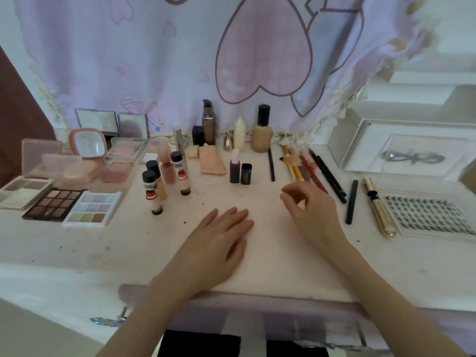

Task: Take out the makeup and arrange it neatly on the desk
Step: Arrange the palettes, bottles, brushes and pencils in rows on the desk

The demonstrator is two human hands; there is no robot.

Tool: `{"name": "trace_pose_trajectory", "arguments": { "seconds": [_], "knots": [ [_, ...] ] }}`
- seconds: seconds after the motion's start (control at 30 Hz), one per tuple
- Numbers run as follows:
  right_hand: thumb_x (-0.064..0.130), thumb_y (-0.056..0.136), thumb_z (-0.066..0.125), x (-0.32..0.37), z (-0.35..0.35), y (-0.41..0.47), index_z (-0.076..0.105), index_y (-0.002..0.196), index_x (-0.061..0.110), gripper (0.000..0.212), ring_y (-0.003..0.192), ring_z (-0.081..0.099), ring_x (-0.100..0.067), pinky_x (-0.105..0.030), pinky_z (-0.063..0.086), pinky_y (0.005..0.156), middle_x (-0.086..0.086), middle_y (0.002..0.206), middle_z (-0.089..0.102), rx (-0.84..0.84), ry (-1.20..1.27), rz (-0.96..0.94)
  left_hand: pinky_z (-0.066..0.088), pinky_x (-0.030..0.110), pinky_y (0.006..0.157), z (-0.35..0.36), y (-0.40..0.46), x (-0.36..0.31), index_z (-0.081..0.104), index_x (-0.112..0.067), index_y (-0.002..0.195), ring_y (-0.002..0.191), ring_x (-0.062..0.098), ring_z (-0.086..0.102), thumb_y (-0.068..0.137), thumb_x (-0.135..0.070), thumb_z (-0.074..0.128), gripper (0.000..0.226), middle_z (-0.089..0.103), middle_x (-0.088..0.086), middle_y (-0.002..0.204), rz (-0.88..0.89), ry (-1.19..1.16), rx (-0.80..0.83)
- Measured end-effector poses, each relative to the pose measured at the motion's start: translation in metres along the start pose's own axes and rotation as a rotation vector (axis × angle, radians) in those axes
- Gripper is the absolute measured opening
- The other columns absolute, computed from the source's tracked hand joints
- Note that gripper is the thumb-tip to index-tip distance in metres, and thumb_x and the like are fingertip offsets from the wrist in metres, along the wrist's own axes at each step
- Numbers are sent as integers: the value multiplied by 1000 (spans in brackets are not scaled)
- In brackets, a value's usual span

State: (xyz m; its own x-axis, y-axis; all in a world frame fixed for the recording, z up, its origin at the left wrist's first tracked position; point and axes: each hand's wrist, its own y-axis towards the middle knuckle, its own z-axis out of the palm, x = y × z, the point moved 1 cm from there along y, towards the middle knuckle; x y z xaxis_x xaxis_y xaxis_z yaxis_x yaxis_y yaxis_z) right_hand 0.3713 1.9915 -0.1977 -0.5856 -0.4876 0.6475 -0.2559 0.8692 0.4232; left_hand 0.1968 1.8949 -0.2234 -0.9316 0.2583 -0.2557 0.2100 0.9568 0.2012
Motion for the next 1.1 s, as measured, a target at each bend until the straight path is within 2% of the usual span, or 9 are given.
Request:
{"name": "trace_pose_trajectory", "arguments": {
  "seconds": [0.1, 0.23, 0.33, 0.47, 0.63, 0.73, 0.8, 0.93, 1.1],
  "knots": [
    [18, 88, 60, -26, -20, 15, 64, 96, 12, 11, 76, 50, -10, -11, 35, 70, 2, 91, 59, -75, -125, 122, -9, 29, 115, 13, 27, -10, 11, -33, 147, 142, 4, -2, 98, -40, 18, 50, 5, -13, 156, 23, 72, 70],
    [27, 91, 53, -47, -24, 32, 61, 95, 9, 20, 79, 49, -18, -27, 35, 68, -4, 90, 52, -46, -301, 237, -9, 33, 115, 21, 60, -17, 7, -33, 147, 142, 4, -4, 98, -40, 15, 50, 3, -13, 156, 30, 83, 103],
    [30, 92, 50, -48, -19, 40, 59, 96, 9, 23, 88, 52, -24, -31, 37, 64, -2, 88, 47, -19, -443, 239, -7, 33, 115, 24, 74, -18, 13, -33, 147, 142, 4, -1, 98, -38, 18, 49, 8, -13, 156, 32, 48, 86],
    [34, 92, 47, -49, -10, 45, 58, 102, 9, 29, 99, 48, -24, -31, 37, 62, -7, 99, 58, 43, -545, 242, 3, 31, 115, 23, 83, -16, 30, -32, 142, 140, 4, 13, 97, -36, 27, 45, 25, -13, 151, 54, -9, 20],
    [27, 93, 44, -52, -10, 43, 56, 101, 6, 25, 95, 50, -25, -31, 36, 65, -10, 98, 59, -9, -525, 225, 17, 24, 105, 22, 92, -17, 48, -29, 130, 126, 4, 33, 95, -31, 38, 37, 45, -13, 134, 80, -37, -120],
    [27, 94, 46, -51, -17, 41, 57, 102, 9, 22, 75, 51, -16, -25, 38, 58, -3, 88, 59, -183, -278, 290, 26, 20, 99, 21, 91, -18, 50, -26, 129, 116, 5, 43, 96, -26, 41, 35, 50, -9, 130, 80, -122, -180],
    [25, 92, 51, -47, -21, 38, 61, 99, 12, 18, 64, 50, -5, -10, 37, 52, 3, 80, 58, -229, 23, 326, 37, 15, 90, 18, 90, -17, 45, -27, 132, 104, -2, 48, 96, -27, 39, 37, 48, -10, 127, 17, -285, -233],
    [13, 89, 59, -35, -29, 33, 70, 74, 19, 20, 46, 41, -5, -13, 32, 44, 9, 56, 49, -2, 608, 334, 42, 7, 79, 10, 88, -15, 27, -44, 130, 103, -3, 48, 94, -22, 46, 46, 37, -13, 121, -97, -575, -404],
    [23, 76, 63, -31, -33, 33, 72, 72, 11, 16, 42, 38, -9, -16, 30, 38, -3, 55, 51, 236, 1063, 440, 41, 6, 72, 3, 82, -17, 45, -28, 102, 81, -5, 50, 92, -8, 49, 23, 50, -14, 89, -88, -601, -479]
  ]
}}
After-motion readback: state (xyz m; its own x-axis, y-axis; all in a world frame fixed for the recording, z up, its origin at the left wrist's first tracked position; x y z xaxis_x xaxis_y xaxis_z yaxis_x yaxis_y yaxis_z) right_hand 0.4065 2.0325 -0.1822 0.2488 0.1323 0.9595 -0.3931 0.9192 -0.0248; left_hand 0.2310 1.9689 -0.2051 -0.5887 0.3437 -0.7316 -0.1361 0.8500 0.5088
